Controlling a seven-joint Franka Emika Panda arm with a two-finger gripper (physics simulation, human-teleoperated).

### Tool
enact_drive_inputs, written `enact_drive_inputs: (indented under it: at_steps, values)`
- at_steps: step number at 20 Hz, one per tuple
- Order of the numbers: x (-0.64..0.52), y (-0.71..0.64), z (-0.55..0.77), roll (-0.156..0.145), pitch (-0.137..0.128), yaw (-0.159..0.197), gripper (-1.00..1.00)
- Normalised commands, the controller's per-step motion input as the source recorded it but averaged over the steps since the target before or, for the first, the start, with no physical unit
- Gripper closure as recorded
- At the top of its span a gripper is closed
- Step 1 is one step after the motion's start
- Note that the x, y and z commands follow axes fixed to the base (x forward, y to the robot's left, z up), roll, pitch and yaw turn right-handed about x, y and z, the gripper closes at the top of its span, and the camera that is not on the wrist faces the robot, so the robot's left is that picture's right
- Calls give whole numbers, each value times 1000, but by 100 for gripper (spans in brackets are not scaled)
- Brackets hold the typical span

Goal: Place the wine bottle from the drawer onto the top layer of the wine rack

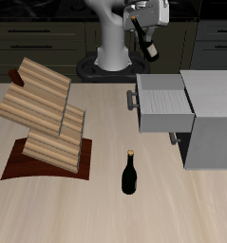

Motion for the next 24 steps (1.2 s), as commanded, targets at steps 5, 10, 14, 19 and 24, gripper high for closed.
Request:
enact_drive_inputs:
  at_steps: [5, 10, 14, 19, 24]
  values:
    - [151, 35, 11, 87, 53, -72, 100]
    - [130, 4, 29, 34, 35, -80, 100]
    - [24, 8, 49, -12, -6, 15, 100]
    - [21, 6, 69, 52, 6, -52, 100]
    - [14, -72, 130, -27, -38, 1, 100]
